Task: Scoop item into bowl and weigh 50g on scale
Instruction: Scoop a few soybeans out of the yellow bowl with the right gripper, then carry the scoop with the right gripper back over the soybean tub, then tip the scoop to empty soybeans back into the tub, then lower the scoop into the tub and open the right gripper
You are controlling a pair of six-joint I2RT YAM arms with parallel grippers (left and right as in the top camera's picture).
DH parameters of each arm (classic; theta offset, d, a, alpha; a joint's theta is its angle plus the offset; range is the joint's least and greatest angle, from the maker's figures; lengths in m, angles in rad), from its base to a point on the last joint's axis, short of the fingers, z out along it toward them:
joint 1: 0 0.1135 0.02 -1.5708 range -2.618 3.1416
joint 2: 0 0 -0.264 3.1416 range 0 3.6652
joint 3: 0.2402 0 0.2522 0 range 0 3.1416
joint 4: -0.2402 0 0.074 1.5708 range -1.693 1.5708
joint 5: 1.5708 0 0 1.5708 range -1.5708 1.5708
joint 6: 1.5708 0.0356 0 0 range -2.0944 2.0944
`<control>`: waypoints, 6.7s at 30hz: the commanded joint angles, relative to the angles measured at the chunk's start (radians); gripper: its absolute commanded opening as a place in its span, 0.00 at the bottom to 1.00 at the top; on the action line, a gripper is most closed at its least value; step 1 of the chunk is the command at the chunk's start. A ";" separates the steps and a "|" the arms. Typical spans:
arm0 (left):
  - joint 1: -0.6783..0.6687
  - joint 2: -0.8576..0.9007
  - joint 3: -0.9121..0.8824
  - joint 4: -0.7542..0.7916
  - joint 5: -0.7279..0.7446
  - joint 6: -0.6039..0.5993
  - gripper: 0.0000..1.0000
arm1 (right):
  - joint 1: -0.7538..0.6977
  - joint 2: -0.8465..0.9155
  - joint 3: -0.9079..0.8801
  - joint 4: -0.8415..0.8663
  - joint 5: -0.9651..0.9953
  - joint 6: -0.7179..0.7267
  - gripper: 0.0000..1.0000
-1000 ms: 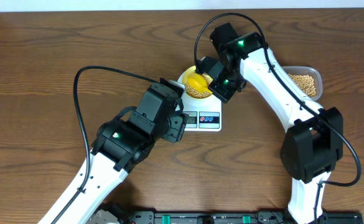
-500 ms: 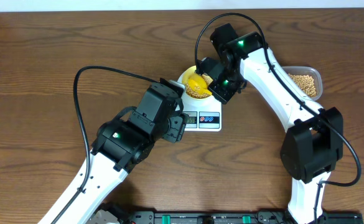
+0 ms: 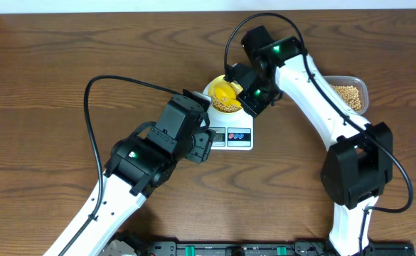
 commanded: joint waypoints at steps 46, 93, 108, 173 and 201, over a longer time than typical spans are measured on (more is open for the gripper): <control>0.004 -0.008 0.026 -0.002 -0.009 -0.005 0.69 | -0.226 0.005 0.266 -0.212 -0.456 0.034 0.01; 0.004 -0.008 0.026 -0.002 -0.009 -0.005 0.69 | -0.797 -0.076 0.248 -0.448 -0.380 -0.109 0.01; 0.004 -0.008 0.026 -0.002 -0.008 -0.005 0.69 | -0.797 -0.076 0.099 -0.446 -0.258 -0.110 0.01; 0.004 -0.008 0.026 -0.002 -0.009 -0.005 0.69 | -0.350 -0.076 -0.180 -0.222 0.607 0.364 0.01; 0.004 -0.008 0.026 -0.002 -0.009 -0.005 0.69 | -0.335 -0.311 0.058 -0.241 0.255 0.268 0.99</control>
